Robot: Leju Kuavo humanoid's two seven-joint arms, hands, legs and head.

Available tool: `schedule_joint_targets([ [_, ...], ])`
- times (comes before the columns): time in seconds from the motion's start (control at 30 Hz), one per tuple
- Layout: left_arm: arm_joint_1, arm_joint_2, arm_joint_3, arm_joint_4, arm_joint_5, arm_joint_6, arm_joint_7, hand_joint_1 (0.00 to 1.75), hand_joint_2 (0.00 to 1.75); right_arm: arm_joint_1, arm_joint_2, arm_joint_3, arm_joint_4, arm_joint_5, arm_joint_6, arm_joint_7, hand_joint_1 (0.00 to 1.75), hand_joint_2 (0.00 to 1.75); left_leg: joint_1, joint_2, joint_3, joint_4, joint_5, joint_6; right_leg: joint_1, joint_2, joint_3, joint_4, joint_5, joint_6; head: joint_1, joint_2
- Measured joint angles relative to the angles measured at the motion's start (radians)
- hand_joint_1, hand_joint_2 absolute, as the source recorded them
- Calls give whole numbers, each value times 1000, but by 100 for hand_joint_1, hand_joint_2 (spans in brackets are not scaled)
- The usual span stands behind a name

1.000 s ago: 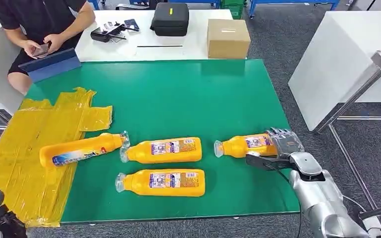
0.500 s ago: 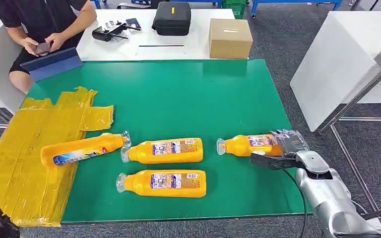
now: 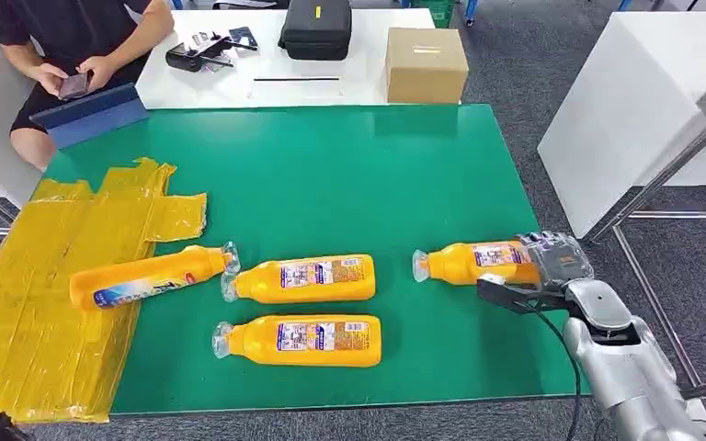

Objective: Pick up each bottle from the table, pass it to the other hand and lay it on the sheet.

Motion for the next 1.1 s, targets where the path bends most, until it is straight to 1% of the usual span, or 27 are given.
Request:
schedule_joint_targets([
  [0.03,4,-5,0,-3,-5,-9,2,0,0,6,8,-7,-38,20,1,5,175,175,0,0,0,0,0,0,0,0,0,0,0,0,0,0],
  [0.07,9,-14,0,-7,-11,-20,3,0,175,14,21,-16,-92,45,3,14,175,175,0,0,-1,0,0,0,0,0,-1,0,0,0,1,0],
  [0.27,21,-42,-1,-25,-37,-39,16,0,175,23,92,-44,-275,97,10,22,173,175,1,-1,-2,0,0,0,0,0,-3,0,0,-1,1,0],
  [0.4,20,-65,-21,-40,-52,-55,45,0,175,22,177,-40,-364,142,33,22,175,175,1,0,-2,0,0,0,1,0,-3,0,0,-1,0,0],
  [0.5,23,-80,-62,-45,-40,-83,76,0,175,14,253,-33,-405,143,37,25,175,175,1,0,-3,0,0,0,1,0,-4,0,0,-1,1,0],
  [0.53,22,-83,-77,-45,-37,-87,81,0,175,8,272,-29,-413,140,37,26,171,175,1,0,-3,0,0,0,1,0,-4,0,0,-1,0,0],
  [0.6,22,-86,-106,-45,-29,-91,87,0,175,-5,304,-20,-428,137,40,31,173,175,2,0,-3,0,0,0,1,0,-4,0,0,-1,0,0],
  [0.67,21,-87,-119,-45,-22,-91,89,0,175,-12,321,-16,-436,133,40,32,175,175,1,0,-3,0,0,0,1,0,-4,0,0,-1,1,0],
  [0.8,21,-87,-119,-45,-21,-92,89,0,175,-13,322,-16,-436,132,40,31,175,175,1,0,-3,0,0,0,1,0,-4,0,0,-1,1,0],
  [0.87,20,-87,-126,-45,-9,-99,93,0,175,-14,331,-15,-440,121,37,31,169,175,1,0,-3,0,0,0,1,0,-4,0,0,-1,1,0],
  [0.93,-11,-87,-167,-31,30,-129,109,0,175,-23,370,-1,-451,67,14,28,166,175,1,-1,-4,0,0,0,1,0,-5,0,0,0,1,0],
  [0.97,-41,-87,-195,-16,49,-132,118,0,175,-37,390,23,-452,0,-23,41,173,175,1,0,-4,0,0,0,1,0,-5,0,0,0,1,0],
  [1.0,-71,-89,-239,0,68,-132,130,0,175,-63,421,59,-448,-142,-72,49,171,175,1,0,-4,0,0,0,1,0,-5,0,0,0,1,0],
  [1.03,-76,-91,-254,7,76,-131,132,0,175,-74,434,74,-437,-197,-85,40,171,175,1,0,-4,0,0,0,1,0,-5,1,0,0,1,0],
  [1.1,-86,-94,-277,19,85,-128,132,0,175,-97,457,98,-392,-247,-124,27,171,175,1,1,-4,0,0,0,1,1,-5,1,0,0,1,0],
])
